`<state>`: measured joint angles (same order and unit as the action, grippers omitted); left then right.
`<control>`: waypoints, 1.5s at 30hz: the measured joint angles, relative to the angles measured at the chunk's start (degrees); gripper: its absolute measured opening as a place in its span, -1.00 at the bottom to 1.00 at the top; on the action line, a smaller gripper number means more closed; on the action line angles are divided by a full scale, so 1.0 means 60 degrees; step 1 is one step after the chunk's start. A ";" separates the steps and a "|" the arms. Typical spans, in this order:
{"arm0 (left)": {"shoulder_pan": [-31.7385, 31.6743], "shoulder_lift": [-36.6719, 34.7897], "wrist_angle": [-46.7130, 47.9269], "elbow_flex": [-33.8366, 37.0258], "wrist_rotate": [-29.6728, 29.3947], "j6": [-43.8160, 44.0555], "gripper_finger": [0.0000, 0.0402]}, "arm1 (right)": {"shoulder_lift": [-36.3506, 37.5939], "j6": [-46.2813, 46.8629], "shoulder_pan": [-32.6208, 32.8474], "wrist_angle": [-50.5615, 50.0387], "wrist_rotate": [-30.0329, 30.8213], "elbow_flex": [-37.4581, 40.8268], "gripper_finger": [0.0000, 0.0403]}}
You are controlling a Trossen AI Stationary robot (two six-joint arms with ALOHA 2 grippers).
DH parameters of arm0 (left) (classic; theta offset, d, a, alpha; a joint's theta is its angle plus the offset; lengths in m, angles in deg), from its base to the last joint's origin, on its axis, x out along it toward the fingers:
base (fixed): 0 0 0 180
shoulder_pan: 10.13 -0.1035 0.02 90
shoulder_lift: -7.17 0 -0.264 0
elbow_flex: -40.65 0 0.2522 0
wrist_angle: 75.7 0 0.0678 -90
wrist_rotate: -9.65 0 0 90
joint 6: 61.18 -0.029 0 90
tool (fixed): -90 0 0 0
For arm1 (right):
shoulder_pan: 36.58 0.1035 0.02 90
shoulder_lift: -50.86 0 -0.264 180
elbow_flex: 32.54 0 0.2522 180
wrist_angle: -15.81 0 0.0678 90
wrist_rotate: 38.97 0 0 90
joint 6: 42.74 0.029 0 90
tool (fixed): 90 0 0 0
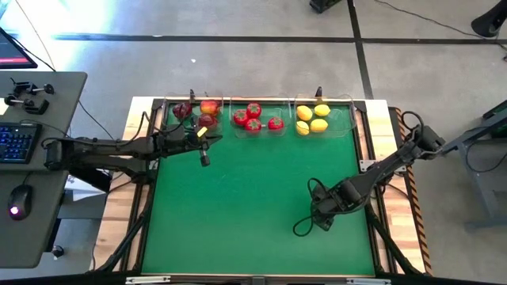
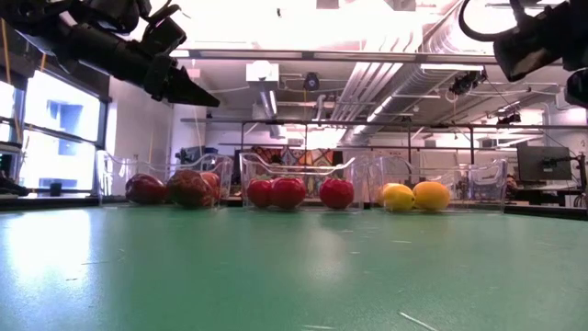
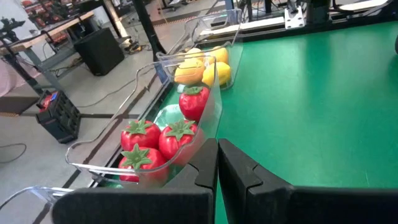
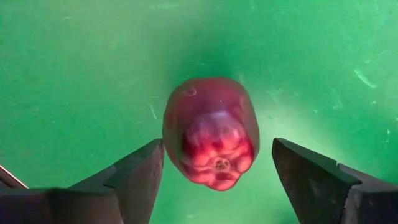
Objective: Sort produce into baskets
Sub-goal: Put the apple into the left transparent bin
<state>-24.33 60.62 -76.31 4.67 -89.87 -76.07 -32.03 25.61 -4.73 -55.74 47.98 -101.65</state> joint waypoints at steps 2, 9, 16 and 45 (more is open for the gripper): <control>0.0001 0.0000 0.0000 0.0000 0.0000 0.0000 -1.00 | 0.0000 0.0025 0.0000 0.0069 0.0000 0.0004 0.46; -0.0002 0.0000 0.0004 0.0000 0.0000 -0.0007 -1.00 | -0.0248 -0.0062 0.0004 0.0136 -0.0182 0.0004 0.46; -0.0003 0.0000 0.0007 0.0000 0.0000 -0.0014 -1.00 | -0.0663 -0.0543 0.0007 0.0272 -0.0338 0.0004 0.46; 0.0001 0.0000 0.0000 0.0000 0.0004 0.0210 -1.00 | -0.0750 -0.3342 -0.0329 0.0285 0.1005 -0.1190 -0.08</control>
<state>-24.33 60.62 -76.30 4.67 -89.84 -74.81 -36.53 5.56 -6.70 -54.03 54.01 -108.79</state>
